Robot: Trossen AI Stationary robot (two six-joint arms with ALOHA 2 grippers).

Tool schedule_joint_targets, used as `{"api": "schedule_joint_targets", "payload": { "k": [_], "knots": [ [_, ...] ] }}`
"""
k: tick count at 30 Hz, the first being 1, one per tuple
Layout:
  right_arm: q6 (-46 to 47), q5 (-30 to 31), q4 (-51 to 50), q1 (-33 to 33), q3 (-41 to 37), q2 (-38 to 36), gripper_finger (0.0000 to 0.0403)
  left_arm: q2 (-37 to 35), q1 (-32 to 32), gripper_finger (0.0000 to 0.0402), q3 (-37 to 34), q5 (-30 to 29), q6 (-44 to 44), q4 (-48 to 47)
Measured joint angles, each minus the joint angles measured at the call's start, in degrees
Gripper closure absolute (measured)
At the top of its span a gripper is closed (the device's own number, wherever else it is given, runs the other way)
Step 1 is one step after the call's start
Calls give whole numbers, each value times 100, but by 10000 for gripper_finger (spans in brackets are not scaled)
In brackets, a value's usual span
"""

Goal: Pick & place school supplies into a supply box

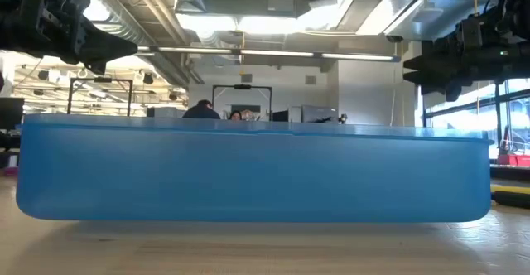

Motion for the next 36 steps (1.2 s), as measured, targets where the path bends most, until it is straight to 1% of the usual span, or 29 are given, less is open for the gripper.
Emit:
{"api": "schedule_joint_targets", "payload": {
  "k": [12,36],
  "knots": [
    [0,1,1,-1,-1,0,202,0,-1,389,2,-2,0,0],
    [0,1,2,-1,-1,0,202,0,-1,392,1,0,0,0]
  ]
}}
